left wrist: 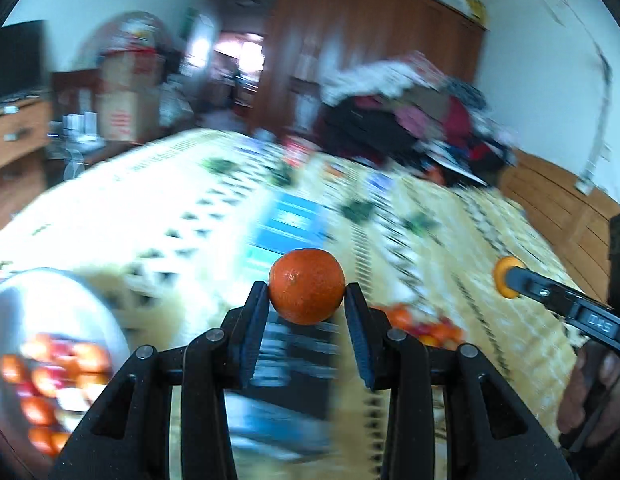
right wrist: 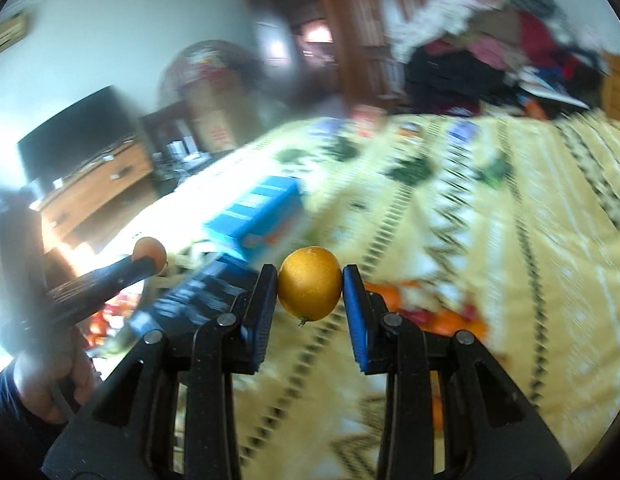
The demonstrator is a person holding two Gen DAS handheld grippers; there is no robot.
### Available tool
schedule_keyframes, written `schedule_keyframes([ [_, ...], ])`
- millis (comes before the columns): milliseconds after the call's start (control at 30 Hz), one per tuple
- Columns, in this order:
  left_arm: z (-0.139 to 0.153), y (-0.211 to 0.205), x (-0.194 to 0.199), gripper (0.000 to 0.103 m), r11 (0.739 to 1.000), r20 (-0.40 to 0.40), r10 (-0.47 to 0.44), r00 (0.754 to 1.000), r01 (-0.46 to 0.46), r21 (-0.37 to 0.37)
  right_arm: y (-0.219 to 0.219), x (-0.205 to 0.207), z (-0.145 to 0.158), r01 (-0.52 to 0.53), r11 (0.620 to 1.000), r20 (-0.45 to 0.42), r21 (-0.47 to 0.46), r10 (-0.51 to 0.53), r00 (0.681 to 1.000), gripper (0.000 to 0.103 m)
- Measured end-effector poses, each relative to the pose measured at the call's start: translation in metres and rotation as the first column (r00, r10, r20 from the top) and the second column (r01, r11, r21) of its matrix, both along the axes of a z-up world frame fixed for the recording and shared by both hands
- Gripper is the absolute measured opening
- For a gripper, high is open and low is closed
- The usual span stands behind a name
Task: Organize fruits
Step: 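Carry both held oranges over the steel bowl, then lower the oranges into the bowl and open both tools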
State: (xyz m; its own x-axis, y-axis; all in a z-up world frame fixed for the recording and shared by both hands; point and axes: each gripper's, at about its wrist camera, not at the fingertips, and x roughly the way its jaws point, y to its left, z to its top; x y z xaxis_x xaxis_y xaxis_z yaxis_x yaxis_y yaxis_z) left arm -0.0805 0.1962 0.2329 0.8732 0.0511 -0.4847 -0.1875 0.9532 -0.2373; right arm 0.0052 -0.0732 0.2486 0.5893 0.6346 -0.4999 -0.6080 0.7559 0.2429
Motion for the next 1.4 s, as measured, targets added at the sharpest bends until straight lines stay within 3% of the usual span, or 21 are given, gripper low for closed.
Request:
schedule_keyframes([
  [167, 0.011, 0.089, -0.059, 0.040, 0.979, 0.022, 0.205, 0.978, -0.205, 0.001, 0.088, -0.025, 0.022, -0.167, 0.986, 0.046, 0.008, 0.167, 0.985, 0.034],
  [333, 0.001, 0.169, -0.107, 0.040, 0.927, -0.001, 0.375, 0.927, -0.375, -0.029, 0.172, -0.048, 0.028, -0.309, 0.951, 0.040, -0.013, 0.310, 0.950, 0.034],
  [467, -0.020, 0.210, -0.133, 0.040, 0.888, -0.054, 0.455, 0.889, -0.458, -0.048, 0.230, -0.064, 0.024, -0.399, 0.917, 0.005, -0.029, 0.399, 0.917, 0.034],
  [667, -0.064, 0.222, -0.143, 0.040, 0.886, -0.171, 0.449, 0.877, -0.462, -0.046, 0.293, -0.092, 0.010, -0.490, 0.869, -0.055, -0.071, 0.487, 0.871, 0.034],
  [900, -0.094, 0.217, -0.145, 0.040, 0.899, -0.253, 0.419, 0.872, -0.438, -0.021, 0.331, -0.107, -0.018, -0.538, 0.834, -0.139, -0.125, 0.522, 0.841, 0.034],
  [1400, -0.103, 0.218, -0.137, 0.040, 0.909, -0.300, 0.403, 0.865, -0.417, 0.017, 0.351, -0.110, -0.052, -0.547, 0.817, -0.226, -0.186, 0.506, 0.832, 0.034],
])
